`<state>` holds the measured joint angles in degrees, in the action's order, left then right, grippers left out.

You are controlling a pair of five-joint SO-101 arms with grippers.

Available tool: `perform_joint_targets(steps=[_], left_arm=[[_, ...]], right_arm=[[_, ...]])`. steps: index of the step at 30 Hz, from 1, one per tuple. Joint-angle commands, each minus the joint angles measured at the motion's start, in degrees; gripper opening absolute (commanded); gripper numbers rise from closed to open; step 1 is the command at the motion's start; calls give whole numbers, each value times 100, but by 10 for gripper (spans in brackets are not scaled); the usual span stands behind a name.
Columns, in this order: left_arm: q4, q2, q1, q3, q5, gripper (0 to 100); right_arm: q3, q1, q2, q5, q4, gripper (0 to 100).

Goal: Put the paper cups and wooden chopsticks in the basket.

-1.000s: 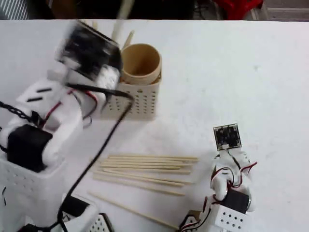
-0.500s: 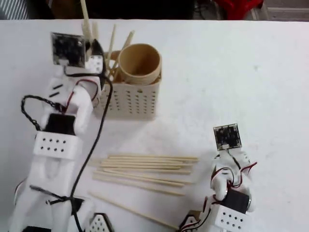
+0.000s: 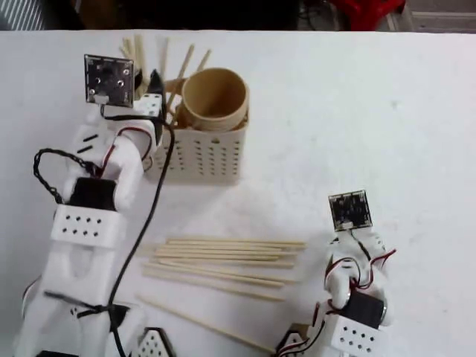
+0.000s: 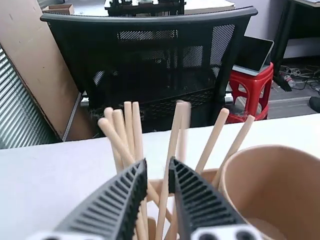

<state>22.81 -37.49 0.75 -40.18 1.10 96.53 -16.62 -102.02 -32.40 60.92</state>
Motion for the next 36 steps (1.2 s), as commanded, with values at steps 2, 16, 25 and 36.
perform_joint_targets(steps=[2,16,25,36], left_arm=[[738,-523,171,510,-62,88],[1574,-2888,365,-1204,-9,88],[79,-4127,418,-3736,-9,87],[-343,-4347,409,-4088,-9,87]], right_arm=[[35,-40,-57,-18,13,25],[35,-40,-57,-18,13,25],[35,-40,-57,-18,13,25],[35,-40,-57,-18,13,25]])
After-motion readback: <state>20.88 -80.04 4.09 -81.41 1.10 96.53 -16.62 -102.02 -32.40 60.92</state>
